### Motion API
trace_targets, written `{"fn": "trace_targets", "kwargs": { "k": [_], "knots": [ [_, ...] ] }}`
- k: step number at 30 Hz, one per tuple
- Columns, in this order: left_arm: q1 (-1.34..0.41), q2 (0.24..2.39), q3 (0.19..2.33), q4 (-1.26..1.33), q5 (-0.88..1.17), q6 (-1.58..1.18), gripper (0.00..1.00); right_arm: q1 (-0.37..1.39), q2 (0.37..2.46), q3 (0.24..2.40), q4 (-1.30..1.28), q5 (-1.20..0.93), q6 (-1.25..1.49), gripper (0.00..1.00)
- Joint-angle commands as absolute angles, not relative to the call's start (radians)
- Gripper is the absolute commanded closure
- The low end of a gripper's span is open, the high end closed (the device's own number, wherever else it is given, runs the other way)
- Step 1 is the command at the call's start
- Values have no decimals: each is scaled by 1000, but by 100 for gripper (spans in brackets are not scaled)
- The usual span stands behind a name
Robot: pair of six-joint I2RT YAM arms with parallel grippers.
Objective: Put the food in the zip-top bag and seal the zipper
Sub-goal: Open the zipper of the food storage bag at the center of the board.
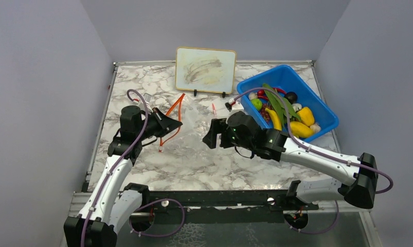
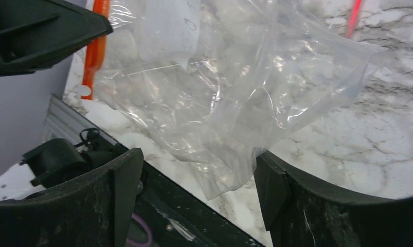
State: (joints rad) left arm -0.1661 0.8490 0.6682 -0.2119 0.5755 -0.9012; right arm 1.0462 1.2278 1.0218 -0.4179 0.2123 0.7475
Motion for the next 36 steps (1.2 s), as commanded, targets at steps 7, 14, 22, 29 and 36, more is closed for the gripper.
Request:
{"fn": "trace_targets", "kwargs": {
  "k": [7, 14, 22, 29, 36],
  "knots": [
    [-181, 815, 655, -188, 489, -1032, 100, 1103, 1319, 1259, -633, 378, 895, 24],
    [-200, 846, 675, -221, 432, -1017, 100, 1133, 1260, 1253, -737, 482, 944, 28],
    [-211, 852, 691, -233, 383, -984, 100, 1163, 1351, 1415, -866, 572, 935, 29],
    [-221, 849, 694, -251, 353, -951, 100, 1169, 1304, 1519, -1047, 724, 960, 29],
    [-224, 831, 698, -235, 390, -1029, 100, 1173, 1310, 1313, -568, 441, 877, 33]
  ]
}}
